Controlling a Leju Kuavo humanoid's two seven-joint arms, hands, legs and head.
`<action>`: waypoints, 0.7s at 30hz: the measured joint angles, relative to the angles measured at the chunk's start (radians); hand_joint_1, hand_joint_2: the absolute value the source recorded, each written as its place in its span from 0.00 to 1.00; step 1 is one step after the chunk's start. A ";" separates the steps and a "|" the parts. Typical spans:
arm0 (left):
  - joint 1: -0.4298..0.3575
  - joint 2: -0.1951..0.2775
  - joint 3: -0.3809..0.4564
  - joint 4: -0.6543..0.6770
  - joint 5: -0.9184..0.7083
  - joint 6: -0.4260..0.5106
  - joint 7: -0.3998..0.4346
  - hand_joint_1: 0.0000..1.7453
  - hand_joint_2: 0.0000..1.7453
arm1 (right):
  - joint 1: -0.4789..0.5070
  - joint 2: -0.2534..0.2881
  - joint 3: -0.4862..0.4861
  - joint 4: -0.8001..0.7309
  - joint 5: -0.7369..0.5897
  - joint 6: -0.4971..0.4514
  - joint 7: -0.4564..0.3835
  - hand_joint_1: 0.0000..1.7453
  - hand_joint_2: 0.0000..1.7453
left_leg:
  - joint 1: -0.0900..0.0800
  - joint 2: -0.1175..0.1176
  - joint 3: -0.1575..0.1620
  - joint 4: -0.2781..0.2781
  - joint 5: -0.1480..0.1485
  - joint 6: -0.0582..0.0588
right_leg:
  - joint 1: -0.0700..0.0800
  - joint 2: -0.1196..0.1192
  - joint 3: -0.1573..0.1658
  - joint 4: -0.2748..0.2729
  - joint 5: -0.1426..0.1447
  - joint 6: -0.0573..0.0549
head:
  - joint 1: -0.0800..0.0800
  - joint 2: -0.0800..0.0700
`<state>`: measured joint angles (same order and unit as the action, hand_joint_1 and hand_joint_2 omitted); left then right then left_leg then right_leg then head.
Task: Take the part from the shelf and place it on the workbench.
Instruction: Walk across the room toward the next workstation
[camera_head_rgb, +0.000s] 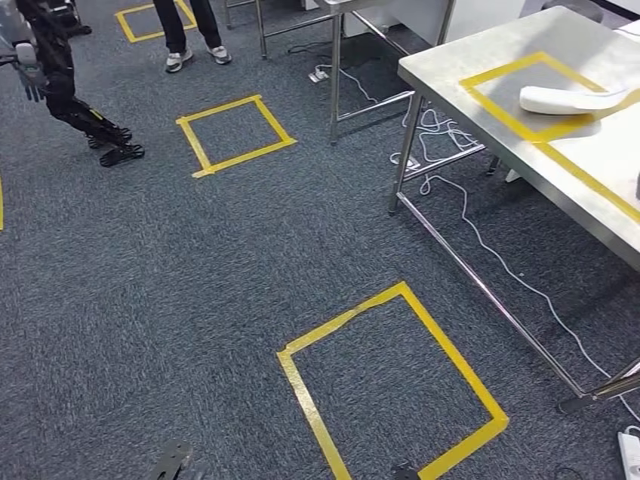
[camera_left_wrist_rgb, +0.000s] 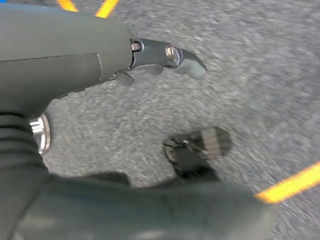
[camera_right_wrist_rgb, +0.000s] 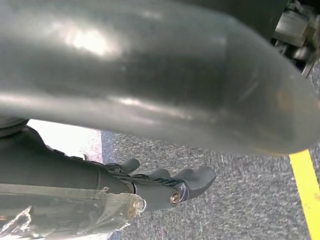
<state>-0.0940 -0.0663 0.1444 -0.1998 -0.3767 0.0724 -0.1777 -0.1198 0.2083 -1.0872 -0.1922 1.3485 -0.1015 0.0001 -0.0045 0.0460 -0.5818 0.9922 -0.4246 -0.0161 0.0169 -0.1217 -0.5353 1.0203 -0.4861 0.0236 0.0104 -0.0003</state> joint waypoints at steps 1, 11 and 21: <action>0.003 0.000 0.001 0.000 0.000 0.001 0.002 0.00 0.00 | -0.001 0.000 0.000 0.000 0.000 0.000 0.000 0.00 0.00 | 0.002 -0.011 -0.001 -0.002 0.003 0.006 | -0.002 0.017 -0.003 0.010 -0.010 0.006 | 0.001 0.000; -0.001 -0.002 0.014 0.000 -0.015 0.007 0.013 0.00 0.00 | 0.006 0.000 0.000 0.000 0.000 -0.002 0.001 0.00 0.00 | 0.011 -0.140 -0.014 -0.002 0.022 0.011 | -0.022 0.183 -0.030 0.064 -0.011 0.018 | 0.009 0.000; -0.004 -0.006 0.015 0.000 -0.022 0.011 0.023 0.00 0.00 | 0.006 -0.001 0.000 0.000 0.002 -0.001 0.004 0.00 0.00 | 0.014 -0.065 -0.154 0.246 -0.096 -0.036 | -0.018 0.106 0.000 -0.024 0.024 -0.022 | -0.001 0.000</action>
<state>-0.0982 -0.0726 0.1598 -0.1999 -0.3985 0.0832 -0.1552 -0.1134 0.2073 -1.0876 -0.1923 1.3504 -0.1029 0.0045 0.0092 -0.0187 -0.7359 1.2379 -0.5203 -0.0524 -0.0007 -0.0152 -0.5354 0.9966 -0.4619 0.0014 0.0092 -0.0003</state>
